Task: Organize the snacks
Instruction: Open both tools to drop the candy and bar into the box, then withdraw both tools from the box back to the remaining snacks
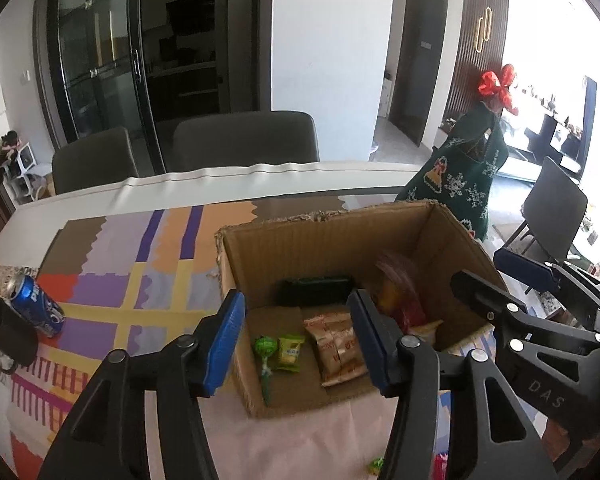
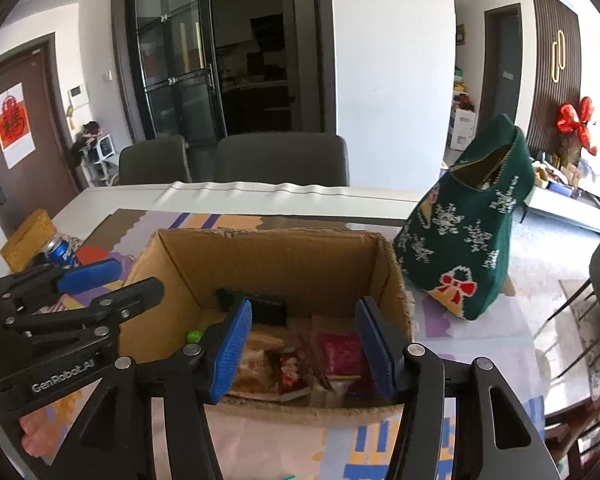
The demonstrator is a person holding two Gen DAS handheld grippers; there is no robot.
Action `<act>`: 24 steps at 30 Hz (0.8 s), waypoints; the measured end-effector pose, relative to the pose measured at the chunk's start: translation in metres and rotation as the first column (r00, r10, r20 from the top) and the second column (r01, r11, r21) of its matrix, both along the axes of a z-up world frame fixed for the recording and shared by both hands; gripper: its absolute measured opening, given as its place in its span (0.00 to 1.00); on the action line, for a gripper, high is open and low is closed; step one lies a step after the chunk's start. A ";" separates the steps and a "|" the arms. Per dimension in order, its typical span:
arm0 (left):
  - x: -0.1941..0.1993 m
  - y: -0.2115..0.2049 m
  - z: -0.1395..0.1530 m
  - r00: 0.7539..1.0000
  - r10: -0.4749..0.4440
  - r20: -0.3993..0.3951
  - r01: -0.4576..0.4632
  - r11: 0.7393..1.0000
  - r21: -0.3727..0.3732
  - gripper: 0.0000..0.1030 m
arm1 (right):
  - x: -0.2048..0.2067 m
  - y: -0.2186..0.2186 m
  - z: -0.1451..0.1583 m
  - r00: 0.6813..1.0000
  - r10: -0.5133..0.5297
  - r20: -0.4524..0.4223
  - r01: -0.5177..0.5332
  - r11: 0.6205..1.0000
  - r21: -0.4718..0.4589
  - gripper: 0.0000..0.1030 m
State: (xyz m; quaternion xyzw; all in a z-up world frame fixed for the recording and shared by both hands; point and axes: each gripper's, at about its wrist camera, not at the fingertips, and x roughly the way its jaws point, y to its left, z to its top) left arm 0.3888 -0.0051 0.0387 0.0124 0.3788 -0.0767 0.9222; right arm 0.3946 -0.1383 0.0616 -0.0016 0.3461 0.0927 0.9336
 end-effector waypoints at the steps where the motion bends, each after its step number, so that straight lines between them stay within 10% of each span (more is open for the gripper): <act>1: -0.006 0.000 0.002 1.000 -0.001 0.007 0.001 1.000 0.004 0.57 | -0.003 -0.001 0.001 1.000 0.000 -0.003 0.000 1.000 0.000 0.54; 24: -0.122 -0.002 -0.003 1.000 -0.004 0.010 0.004 0.999 0.051 0.64 | -0.110 -0.010 -0.008 0.997 0.017 -0.075 -0.019 1.000 -0.015 0.58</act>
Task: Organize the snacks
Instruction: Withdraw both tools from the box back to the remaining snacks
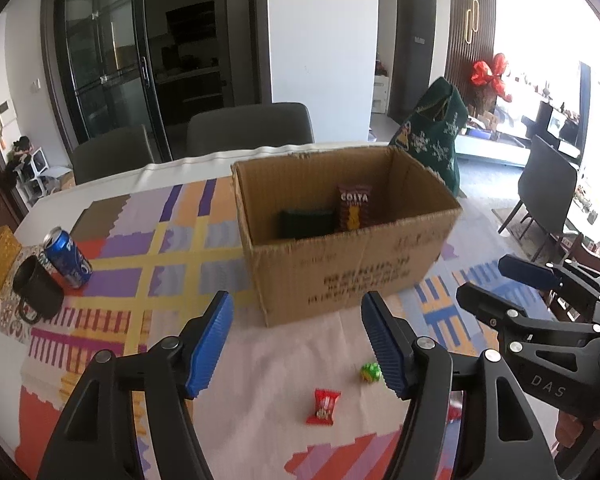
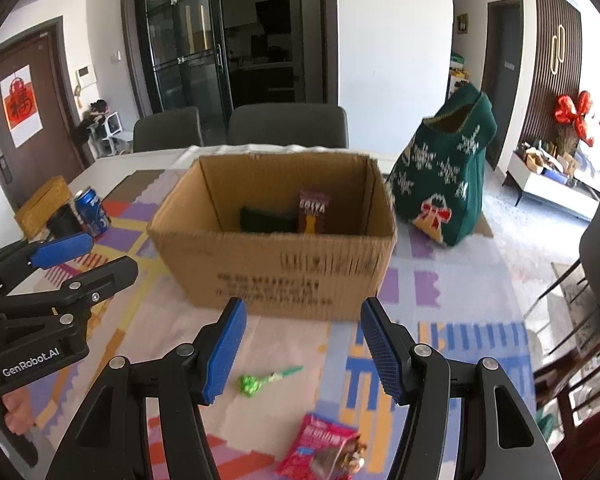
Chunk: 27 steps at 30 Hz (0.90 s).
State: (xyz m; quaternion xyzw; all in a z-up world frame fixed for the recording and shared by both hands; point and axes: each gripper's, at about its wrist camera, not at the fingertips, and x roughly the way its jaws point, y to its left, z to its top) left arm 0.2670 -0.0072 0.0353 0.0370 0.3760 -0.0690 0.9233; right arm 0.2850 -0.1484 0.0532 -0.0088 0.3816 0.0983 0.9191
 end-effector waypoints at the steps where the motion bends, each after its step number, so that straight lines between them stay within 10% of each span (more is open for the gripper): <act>1: -0.004 0.000 -0.002 1.000 0.000 -0.001 0.000 1.000 0.005 0.65 | -0.003 -0.001 -0.003 1.000 0.001 -0.006 -0.001 1.000 0.005 0.58; 27: -0.037 -0.011 -0.105 0.980 -0.023 -0.197 0.036 0.998 0.060 0.66 | -0.056 -0.032 -0.105 0.962 -0.136 -0.238 0.134 0.991 -0.024 0.58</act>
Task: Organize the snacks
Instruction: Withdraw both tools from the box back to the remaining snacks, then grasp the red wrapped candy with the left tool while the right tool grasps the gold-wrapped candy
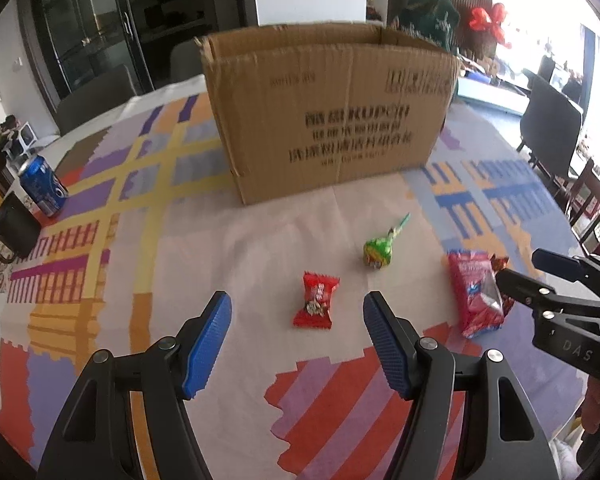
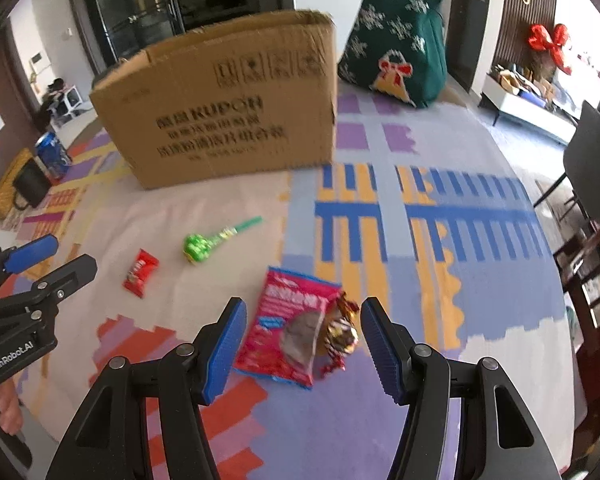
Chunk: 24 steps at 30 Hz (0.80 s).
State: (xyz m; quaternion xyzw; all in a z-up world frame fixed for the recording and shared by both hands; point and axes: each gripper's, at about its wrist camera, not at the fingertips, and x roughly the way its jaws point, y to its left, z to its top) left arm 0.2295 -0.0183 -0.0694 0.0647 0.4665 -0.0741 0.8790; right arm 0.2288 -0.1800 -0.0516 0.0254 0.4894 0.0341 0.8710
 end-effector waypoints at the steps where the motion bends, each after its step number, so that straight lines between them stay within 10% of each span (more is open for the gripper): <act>1: 0.001 -0.001 -0.003 1.000 -0.001 -0.007 0.001 1.000 0.004 0.66 | -0.001 -0.001 -0.002 1.000 -0.007 -0.004 0.007 1.000 -0.002 0.58; 24: 0.033 -0.009 -0.049 0.994 0.018 -0.110 -0.019 1.000 -0.009 0.51 | 0.000 -0.024 -0.038 0.992 -0.113 -0.060 0.112 0.994 -0.009 0.41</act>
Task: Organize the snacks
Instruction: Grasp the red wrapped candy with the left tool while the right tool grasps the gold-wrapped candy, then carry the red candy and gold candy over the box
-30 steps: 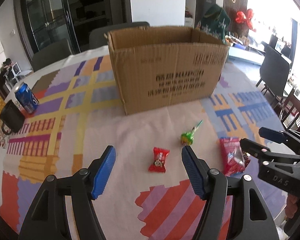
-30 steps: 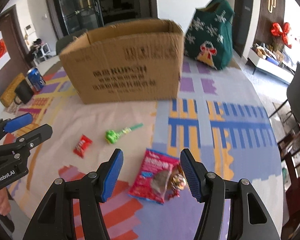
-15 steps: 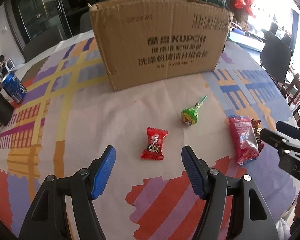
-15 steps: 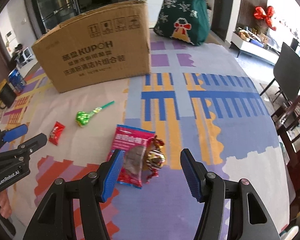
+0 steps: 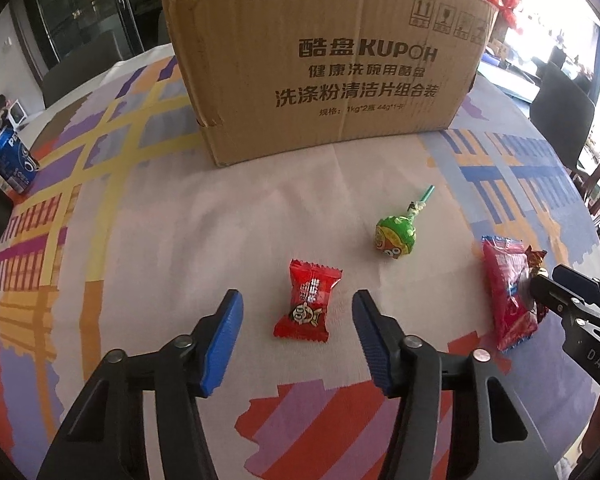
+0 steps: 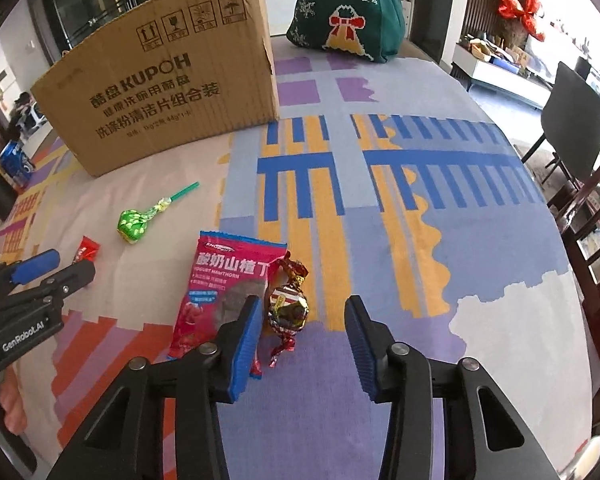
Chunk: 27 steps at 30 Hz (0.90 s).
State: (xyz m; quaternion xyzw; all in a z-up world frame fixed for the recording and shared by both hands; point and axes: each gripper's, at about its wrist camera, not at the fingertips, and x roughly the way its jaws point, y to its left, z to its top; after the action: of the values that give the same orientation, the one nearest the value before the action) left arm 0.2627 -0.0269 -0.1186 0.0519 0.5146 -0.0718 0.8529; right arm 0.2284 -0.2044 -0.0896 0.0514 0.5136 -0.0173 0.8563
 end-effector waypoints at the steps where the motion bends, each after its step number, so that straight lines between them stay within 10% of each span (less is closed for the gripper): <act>1: 0.001 -0.001 -0.001 1.000 -0.003 -0.002 0.003 1.000 0.000 0.49 | 0.001 0.000 0.000 1.000 -0.001 0.000 0.001 1.000 -0.002 0.40; 9: 0.005 -0.007 -0.007 0.999 -0.011 -0.030 0.010 1.000 -0.014 0.23 | 0.004 -0.005 -0.005 1.000 -0.007 -0.017 0.007 1.000 0.014 0.24; 27: -0.024 -0.005 0.037 0.998 -0.049 0.044 0.055 0.990 -0.133 0.19 | -0.010 0.006 0.026 0.994 0.071 0.086 -0.076 0.995 0.059 0.22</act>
State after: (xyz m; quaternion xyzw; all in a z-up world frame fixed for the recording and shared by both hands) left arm 0.2386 -0.0316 -0.0819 0.0092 0.4897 -0.1273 0.8625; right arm 0.2184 -0.1985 -0.0634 0.0597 0.4789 0.0323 0.8752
